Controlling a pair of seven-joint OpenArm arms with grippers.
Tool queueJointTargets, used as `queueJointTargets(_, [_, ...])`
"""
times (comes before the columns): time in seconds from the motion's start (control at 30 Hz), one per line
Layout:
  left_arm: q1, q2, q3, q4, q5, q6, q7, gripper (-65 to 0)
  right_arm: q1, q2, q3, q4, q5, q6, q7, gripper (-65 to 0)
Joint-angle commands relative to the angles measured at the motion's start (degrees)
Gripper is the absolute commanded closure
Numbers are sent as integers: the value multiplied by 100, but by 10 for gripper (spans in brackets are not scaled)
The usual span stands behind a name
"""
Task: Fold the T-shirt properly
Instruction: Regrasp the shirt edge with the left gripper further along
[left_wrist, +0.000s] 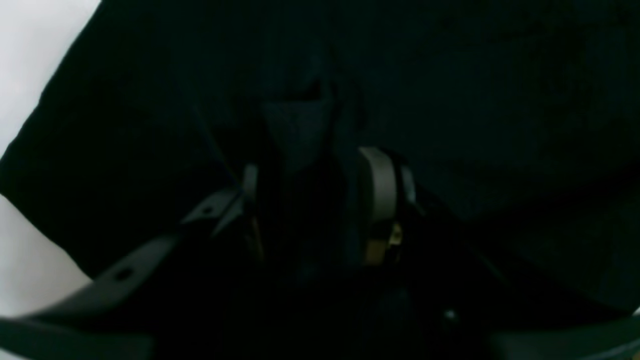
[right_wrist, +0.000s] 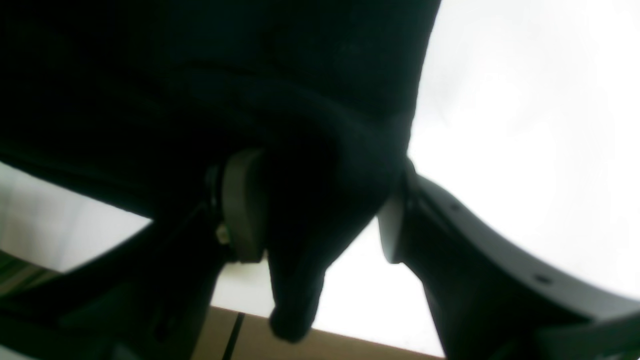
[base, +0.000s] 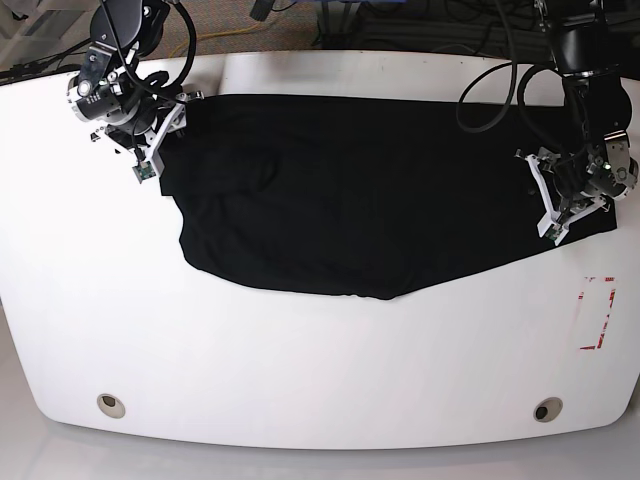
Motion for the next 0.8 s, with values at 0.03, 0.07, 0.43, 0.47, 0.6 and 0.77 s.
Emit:
queueJointTargets(0.03, [-102,-100,-32,73,-29,-3,-83,-200,48,47,19,89,57,-7,54,-306])
queueJointTargets(0.07, [-111,-92,-32,73,-29,-3,-92,-169,48,47,19,89,57,-7,54,-306])
queueJointTargets(0.43, [-217,-92,64,-199,-55,-3,-92,-1,48,38,19,89,57,-7,54,-306])
queueJointTargets(0.47, [-217,-92,64,-138,-64,-3,-92,-1,48,38,19,98,57,-7,54,-306])
queueJointTargets(0.6, [-208,-100,38,442,-55,-3,-75,0,83,38,19,98,57,-7,54,-306])
queueJointTargets(0.77, [-217,-92,-68,1067,-47,-3,-57,0,224,38,19,98,57,-7,54,-306])
